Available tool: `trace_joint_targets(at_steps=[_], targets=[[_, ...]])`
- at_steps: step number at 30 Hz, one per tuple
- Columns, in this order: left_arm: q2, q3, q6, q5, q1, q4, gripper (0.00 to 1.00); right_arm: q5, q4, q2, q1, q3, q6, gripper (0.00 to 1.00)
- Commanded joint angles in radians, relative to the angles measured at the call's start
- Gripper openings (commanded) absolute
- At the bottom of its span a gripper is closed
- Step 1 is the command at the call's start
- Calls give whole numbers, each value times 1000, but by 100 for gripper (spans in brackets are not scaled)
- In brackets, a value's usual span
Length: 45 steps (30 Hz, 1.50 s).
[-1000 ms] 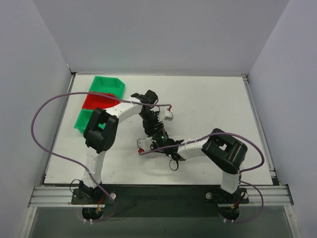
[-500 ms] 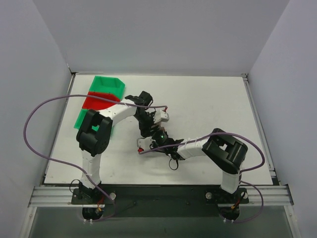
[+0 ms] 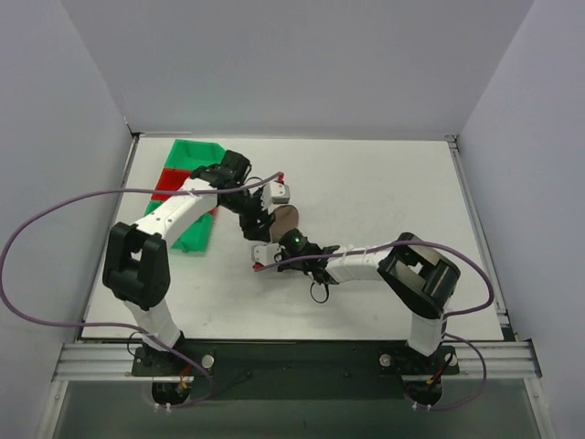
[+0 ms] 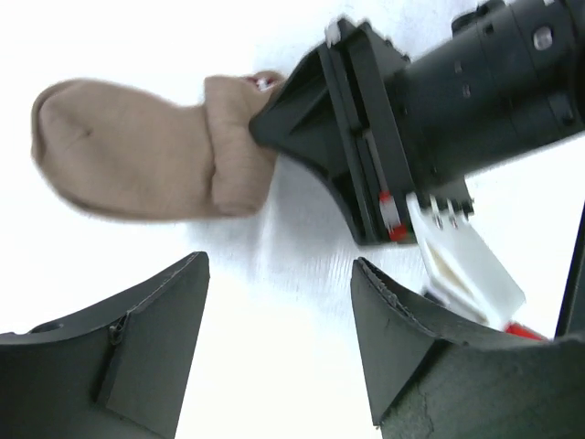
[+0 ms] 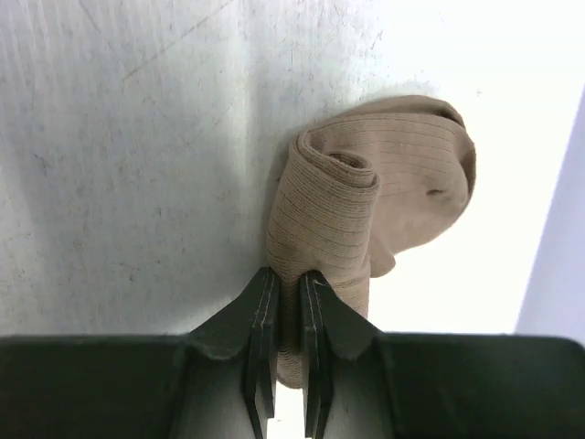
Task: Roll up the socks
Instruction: Roll the sock at the center of the board.
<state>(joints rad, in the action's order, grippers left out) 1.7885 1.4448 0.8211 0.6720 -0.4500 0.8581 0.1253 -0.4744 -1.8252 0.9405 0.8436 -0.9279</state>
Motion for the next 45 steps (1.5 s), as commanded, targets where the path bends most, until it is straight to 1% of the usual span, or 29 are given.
trace_joint_targets(at_steps=[1,2,3,5,6,7,9,10,12,13,15,16,17,18,19,20,21,22,24,25,28,33,35,39,41,45], targets=[[-92,-70,41,98,105,-22,73,-117,323,-6,-29,112,109,0],[-101,-84,52,109,122,-21,73,-168,373,-19,-34,141,119,0],[-112,-116,59,130,161,-18,72,-190,458,-23,-46,197,151,0],[-152,-153,95,158,200,-17,72,-228,549,-46,-58,251,178,0],[-165,-200,107,166,215,-19,72,-263,624,-57,-71,284,205,0],[-194,-221,133,169,240,-28,72,-282,652,-65,-78,332,219,0],[-225,-276,156,158,246,-45,72,-337,730,-94,-94,385,265,0],[-257,-338,170,135,246,-86,72,-360,752,-100,-114,434,287,0],[-288,-394,171,126,243,-135,72,-401,833,-134,-131,483,317,0],[-313,-420,180,120,241,-171,72,-445,862,-147,-149,511,342,0],[-337,-492,181,83,226,-217,71,-486,931,-180,-166,569,366,0],[-365,-518,179,66,217,-276,71,-519,950,-189,-172,583,380,0],[-379,-579,174,10,186,-313,71,-544,967,-206,-186,610,391,0],[-392,-607,171,-17,171,-345,71,-574,1002,-213,-198,624,400,0],[-418,-635,161,-52,148,-422,71,-642,1025,-224,-209,644,411,0],[-429,-688,152,-86,125,-456,70,-673,1054,-256,-230,675,426,0],[-440,-708,150,-133,88,-485,71,-700,1109,-273,-239,727,432,0],[-457,-730,135,-153,70,-548,70,-726,1131,-289,-249,758,437,0],[-471,-771,125,-190,21,-602,70,-785,1192,-335,-264,829,437,0],[-481,-779,115,-224,7,-649,70,-805,1209,-348,-269,850,437,0],[-497,-808,116,-284,-47,-706,70,-884,1244,-387,-285,910,452,0],[-541,-877,128,-318,-96,-813,70,-1051,1280,-445,-341,989,524,0],[-546,-905,130,-334,-114,-843,70,-1075,1292,-470,-351,1025,537,0],[-538,-958,130,-383,-153,-1009,70,-1154,1321,-523,-373,1087,583,0],[-529,-981,134,-419,-180,-1066,70,-1184,1362,-568,-384,1141,593,0],[-500,-986,170,-445,-222,-1111,70,-1198,1392,-614,-399,1167,598,0]])
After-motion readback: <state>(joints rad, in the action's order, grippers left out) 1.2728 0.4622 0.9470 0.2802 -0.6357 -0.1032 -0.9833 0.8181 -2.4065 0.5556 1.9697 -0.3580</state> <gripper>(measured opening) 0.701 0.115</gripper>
